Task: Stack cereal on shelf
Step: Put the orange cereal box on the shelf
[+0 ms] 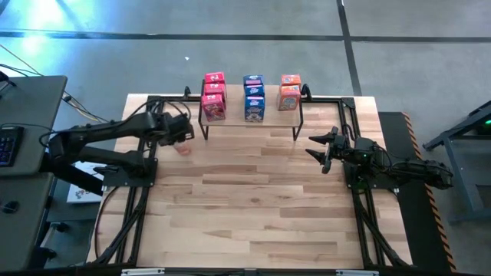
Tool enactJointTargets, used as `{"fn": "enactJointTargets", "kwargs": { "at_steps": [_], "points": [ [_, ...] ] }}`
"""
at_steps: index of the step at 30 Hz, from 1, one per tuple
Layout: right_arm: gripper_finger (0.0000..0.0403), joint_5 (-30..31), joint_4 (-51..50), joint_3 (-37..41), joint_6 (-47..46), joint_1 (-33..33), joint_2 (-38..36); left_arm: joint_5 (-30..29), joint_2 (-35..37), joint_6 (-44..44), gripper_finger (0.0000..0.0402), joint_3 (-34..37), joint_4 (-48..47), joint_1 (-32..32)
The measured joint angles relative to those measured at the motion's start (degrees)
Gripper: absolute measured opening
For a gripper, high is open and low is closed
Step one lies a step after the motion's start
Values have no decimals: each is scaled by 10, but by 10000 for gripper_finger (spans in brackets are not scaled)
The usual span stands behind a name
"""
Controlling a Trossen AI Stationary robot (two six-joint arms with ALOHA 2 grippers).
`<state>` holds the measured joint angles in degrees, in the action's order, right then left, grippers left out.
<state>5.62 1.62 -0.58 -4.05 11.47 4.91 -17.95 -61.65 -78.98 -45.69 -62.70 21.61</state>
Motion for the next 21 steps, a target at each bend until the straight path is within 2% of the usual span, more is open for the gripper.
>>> {"fn": "enactJointTargets", "kwargs": {
  "at_steps": [10, 16, 21],
  "points": [
    [248, 0, 0, 0, 0, 0, 0, 59, 64, 150, 138, 0, 14, -97],
    [248, 0, 0, 0, 0, 0, 0, 60, 70, 196, 138, 0, 108, -148],
    [248, 0, 0, 0, 0, 0, 0, 73, 62, 293, 138, 0, 208, -184]
  ]
}}
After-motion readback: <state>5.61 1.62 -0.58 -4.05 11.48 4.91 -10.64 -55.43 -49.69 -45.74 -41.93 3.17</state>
